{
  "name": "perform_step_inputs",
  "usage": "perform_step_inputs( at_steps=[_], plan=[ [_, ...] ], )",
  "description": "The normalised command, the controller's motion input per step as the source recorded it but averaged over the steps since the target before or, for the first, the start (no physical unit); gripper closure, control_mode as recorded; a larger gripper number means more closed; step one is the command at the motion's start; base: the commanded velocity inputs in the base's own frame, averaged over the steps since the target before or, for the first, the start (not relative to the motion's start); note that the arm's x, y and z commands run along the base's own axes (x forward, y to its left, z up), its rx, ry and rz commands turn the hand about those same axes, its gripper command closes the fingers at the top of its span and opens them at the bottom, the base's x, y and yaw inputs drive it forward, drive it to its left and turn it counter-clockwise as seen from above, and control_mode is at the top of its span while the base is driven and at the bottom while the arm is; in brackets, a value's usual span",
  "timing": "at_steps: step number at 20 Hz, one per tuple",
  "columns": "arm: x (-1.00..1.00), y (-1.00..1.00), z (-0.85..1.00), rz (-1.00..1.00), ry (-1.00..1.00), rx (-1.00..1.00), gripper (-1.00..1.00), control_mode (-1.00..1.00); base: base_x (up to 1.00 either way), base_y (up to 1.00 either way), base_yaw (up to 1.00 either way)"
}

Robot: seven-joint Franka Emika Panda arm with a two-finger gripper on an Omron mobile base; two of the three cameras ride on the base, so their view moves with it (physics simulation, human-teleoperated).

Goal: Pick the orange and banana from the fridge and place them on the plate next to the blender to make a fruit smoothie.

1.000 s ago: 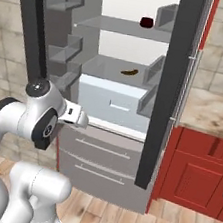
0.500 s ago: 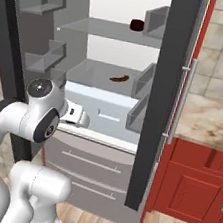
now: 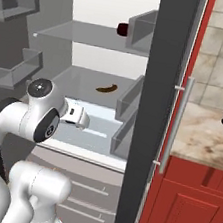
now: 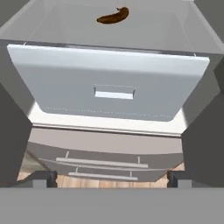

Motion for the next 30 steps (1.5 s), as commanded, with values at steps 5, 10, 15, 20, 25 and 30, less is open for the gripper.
perform_step_inputs(
  at_steps=[5, 10, 15, 20, 25, 30],
  plan=[
    [0.00, 0.00, 0.00, 0.00, 0.00, 0.00, -1.00, 1.00, 0.50, 0.16, -0.02],
    [0.00, 0.00, 0.00, 0.00, 0.00, 0.00, -1.00, 1.00, 0.47, 0.21, -0.01],
    [0.12, 0.06, 0.00, -0.01, 0.00, 0.00, -1.00, -1.00, 0.39, 0.19, -0.02],
    [0.72, 0.24, 0.05, -0.05, 0.00, 0.00, -1.00, -1.00, 0.00, 0.00, 0.00],
    [0.69, 0.17, 0.09, -0.07, 0.00, 0.00, -1.00, -1.00, 0.00, 0.00, 0.00],
    [0.74, 0.00, 0.12, -0.04, 0.06, 0.01, -1.00, -1.00, 0.00, 0.00, 0.00]
  ],
)
